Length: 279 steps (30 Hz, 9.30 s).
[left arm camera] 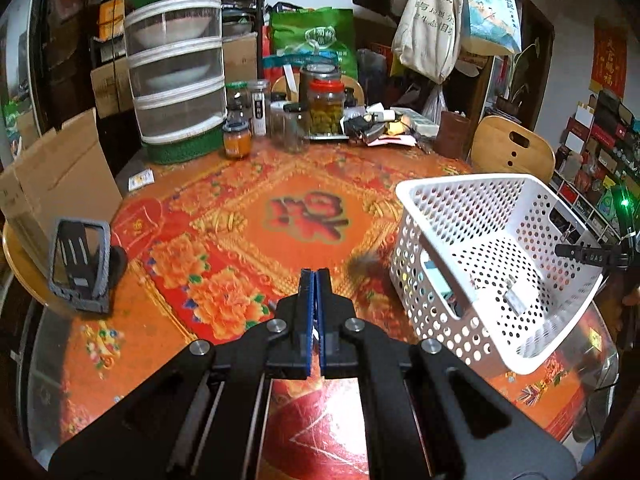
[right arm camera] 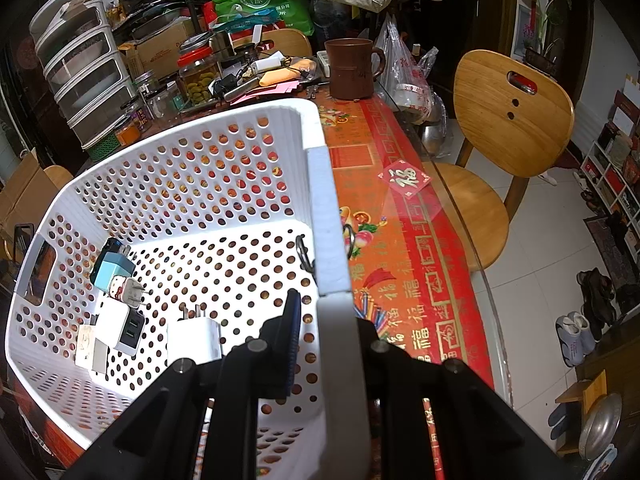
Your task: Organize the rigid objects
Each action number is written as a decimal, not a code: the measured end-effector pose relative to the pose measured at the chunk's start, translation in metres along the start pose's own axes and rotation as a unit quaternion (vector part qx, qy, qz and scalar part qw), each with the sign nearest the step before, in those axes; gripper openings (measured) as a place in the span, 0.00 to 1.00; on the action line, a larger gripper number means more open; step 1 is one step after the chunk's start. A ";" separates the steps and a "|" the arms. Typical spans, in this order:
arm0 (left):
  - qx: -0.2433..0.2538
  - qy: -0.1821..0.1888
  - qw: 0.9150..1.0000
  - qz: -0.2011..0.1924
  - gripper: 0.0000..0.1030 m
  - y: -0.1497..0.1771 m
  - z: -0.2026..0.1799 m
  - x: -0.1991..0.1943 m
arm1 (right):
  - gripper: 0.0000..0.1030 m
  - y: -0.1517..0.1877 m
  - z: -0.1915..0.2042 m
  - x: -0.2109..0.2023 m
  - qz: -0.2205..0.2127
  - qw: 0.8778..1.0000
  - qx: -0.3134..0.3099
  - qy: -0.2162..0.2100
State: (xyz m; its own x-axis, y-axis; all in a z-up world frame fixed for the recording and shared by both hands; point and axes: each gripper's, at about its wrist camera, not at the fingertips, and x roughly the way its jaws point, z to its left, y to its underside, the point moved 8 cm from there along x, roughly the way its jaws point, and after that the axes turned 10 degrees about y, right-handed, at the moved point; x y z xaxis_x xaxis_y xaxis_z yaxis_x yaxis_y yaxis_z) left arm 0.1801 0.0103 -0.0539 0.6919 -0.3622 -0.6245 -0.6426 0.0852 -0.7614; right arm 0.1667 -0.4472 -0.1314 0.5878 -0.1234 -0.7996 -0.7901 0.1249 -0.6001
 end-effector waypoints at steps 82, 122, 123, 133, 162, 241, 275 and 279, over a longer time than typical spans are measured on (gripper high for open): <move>0.123 0.020 0.992 -0.009 0.99 -0.073 -0.166 0.057 | 0.15 0.001 0.003 0.001 0.004 1.000 -0.002 -0.005; -0.084 -0.073 0.985 0.131 0.05 0.054 0.048 0.097 | 0.15 0.001 -0.002 0.000 0.007 1.000 -0.005 -0.004; -0.084 -0.074 0.986 0.126 0.05 0.049 0.048 0.093 | 0.15 0.001 -0.002 0.000 0.007 1.000 -0.005 -0.004; -0.054 -0.086 0.991 0.090 0.05 -0.001 0.040 0.056 | 0.15 0.001 -0.001 0.000 0.007 1.000 -0.005 -0.004; 0.174 0.000 0.982 0.072 0.05 -0.077 -0.197 0.082 | 0.15 0.001 0.000 0.001 0.008 1.000 -0.008 -0.005; 0.040 -0.024 0.997 -0.060 0.99 0.096 -0.194 -0.181 | 1.00 0.135 0.065 -0.259 -0.217 0.976 -0.025 0.014; 0.028 -0.026 0.997 -0.063 0.99 0.095 -0.191 -0.174 | 1.00 0.139 0.066 -0.258 -0.214 0.976 -0.026 0.013; 0.027 -0.027 0.997 -0.063 0.99 0.095 -0.191 -0.174 | 1.00 0.139 0.066 -0.258 -0.214 0.976 -0.027 0.012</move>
State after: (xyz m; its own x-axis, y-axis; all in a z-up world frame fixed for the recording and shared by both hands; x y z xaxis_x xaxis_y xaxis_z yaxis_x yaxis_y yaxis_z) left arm -0.0642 -0.0960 0.0159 0.7833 -0.3228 -0.5313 -0.5323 0.0931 -0.8414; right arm -0.0833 -0.3329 -0.0096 0.8624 -0.1757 -0.4748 -0.4815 0.0053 -0.8764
